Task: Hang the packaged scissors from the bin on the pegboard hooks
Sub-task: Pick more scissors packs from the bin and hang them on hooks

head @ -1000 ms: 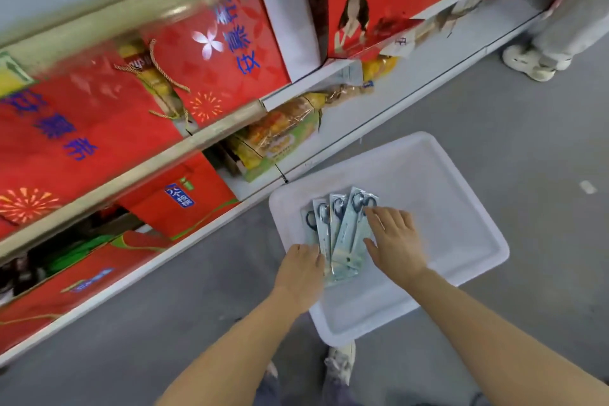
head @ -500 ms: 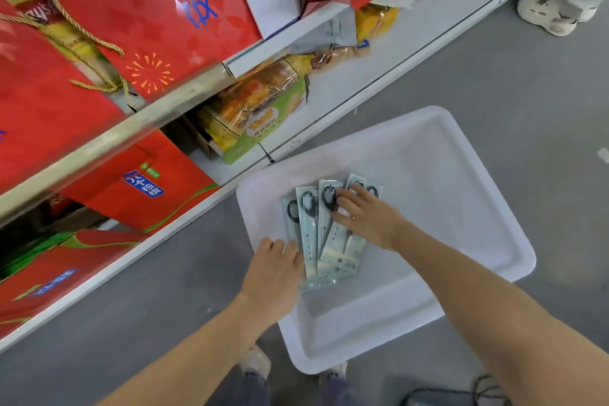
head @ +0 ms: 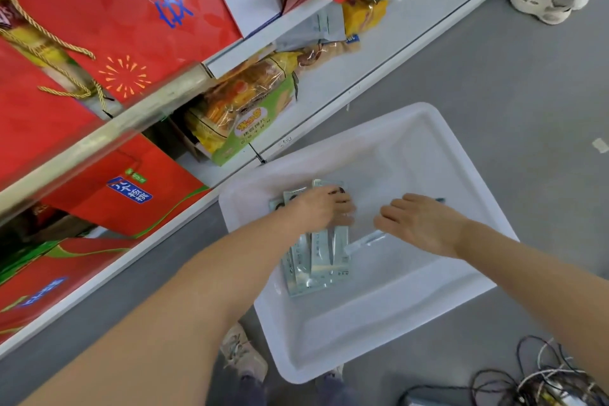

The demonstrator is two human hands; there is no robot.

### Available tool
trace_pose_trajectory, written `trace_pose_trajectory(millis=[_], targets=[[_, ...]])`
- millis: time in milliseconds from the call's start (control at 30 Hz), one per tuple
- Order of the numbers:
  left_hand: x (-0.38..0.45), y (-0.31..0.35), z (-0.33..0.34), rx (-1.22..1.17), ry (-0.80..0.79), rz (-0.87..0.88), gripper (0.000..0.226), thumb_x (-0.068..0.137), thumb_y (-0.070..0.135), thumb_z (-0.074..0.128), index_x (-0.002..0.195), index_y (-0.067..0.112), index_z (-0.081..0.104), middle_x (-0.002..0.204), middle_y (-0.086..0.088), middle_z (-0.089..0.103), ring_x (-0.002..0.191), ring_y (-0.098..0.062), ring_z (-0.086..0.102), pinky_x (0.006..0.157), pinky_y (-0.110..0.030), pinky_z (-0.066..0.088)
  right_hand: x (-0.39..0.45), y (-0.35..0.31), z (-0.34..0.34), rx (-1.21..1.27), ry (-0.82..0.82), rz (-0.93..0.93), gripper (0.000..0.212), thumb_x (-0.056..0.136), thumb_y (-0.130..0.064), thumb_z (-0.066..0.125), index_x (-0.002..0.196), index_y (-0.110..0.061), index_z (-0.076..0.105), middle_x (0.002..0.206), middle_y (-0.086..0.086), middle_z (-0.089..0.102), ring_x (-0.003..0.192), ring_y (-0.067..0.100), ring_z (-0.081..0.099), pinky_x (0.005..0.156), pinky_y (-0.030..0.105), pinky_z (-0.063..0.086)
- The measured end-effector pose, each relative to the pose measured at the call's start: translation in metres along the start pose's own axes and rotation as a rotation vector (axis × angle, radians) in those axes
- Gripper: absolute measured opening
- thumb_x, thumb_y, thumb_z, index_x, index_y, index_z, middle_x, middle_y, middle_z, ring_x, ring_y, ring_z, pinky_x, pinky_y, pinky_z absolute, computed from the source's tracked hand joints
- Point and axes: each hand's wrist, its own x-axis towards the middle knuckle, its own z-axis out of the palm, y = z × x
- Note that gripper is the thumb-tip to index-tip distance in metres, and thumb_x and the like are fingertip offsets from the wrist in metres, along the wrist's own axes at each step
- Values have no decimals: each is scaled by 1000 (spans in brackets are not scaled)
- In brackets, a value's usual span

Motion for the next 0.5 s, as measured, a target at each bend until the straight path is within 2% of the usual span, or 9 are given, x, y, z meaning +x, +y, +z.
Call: trace_pose_trajectory(millis=[33, 67, 100, 167, 233, 300, 367, 433, 500], targets=[[13, -2, -4, 27, -27, 96, 39, 101, 26, 40, 139, 24, 51, 144, -2, 48, 134, -19, 42, 105, -16, 22, -8, 2, -4, 4, -20, 22, 40, 64, 6, 68, 95, -13, 52, 74, 5, 53, 57, 25, 52, 52, 34, 46], [24, -4, -9, 24, -50, 167, 41, 101, 24, 42, 142, 27, 44, 143, -2, 46, 133, -19, 40, 110, -22, 22, -15, 3, -8, 11, -33, 42, 42, 60, 7, 70, 95, -12, 57, 74, 5, 54, 56, 25, 52, 49, 34, 46], [30, -6, -19, 0, -145, 166, 44, 100, 22, 44, 144, 29, 38, 140, -2, 45, 131, -20, 40, 114, -30, 21, -20, 4, -11, 16, -44, 66, 44, 56, 7, 71, 95, -12, 61, 73, 5, 54, 55, 25, 52, 47, 32, 45], [32, -11, -33, -98, -281, 61, 53, 95, 25, 54, 143, 27, 34, 133, -3, 45, 127, -22, 42, 112, -34, 23, -27, 4, -14, 39, -51, 136, 51, 52, 7, 75, 99, -11, 65, 72, 3, 56, 53, 23, 52, 45, 30, 43], [24, -16, -36, -273, -277, -24, 74, 80, 33, 73, 141, 24, 33, 128, -5, 43, 122, -24, 43, 103, -35, 31, -32, 3, -14, 119, -32, 248, 62, 54, 2, 82, 111, -13, 62, 75, 1, 59, 53, 22, 54, 43, 28, 43], [11, -15, -30, -428, -216, -134, 90, 64, 32, 86, 137, 16, 36, 126, -7, 42, 116, -24, 45, 95, -34, 39, -34, -2, -19, 219, 30, 400, 70, 60, -3, 85, 119, -16, 52, 80, 0, 63, 55, 22, 59, 41, 27, 44], [-3, -15, -27, -587, -173, -239, 76, 70, 20, 84, 130, 10, 39, 119, -8, 48, 106, -27, 54, 79, -38, 47, -32, -7, -27, 318, 85, 554, 70, 66, -5, 84, 125, -19, 48, 87, 3, 68, 58, 27, 63, 41, 28, 44], [-20, -17, -28, -778, -148, -339, 47, 85, 12, 66, 124, 9, 39, 101, -10, 57, 85, -28, 60, 59, -36, 43, -23, -13, -38, 391, 129, 688, 64, 76, -9, 78, 133, -19, 50, 104, 6, 70, 66, 34, 66, 49, 28, 44], [-40, -17, -35, -972, -119, -478, 31, 93, 15, 51, 122, 13, 40, 96, -11, 60, 74, -27, 57, 56, -33, 41, -11, -21, -49, 472, 158, 796, 64, 85, -16, 70, 143, -20, 43, 120, 8, 66, 76, 37, 66, 58, 31, 45]])
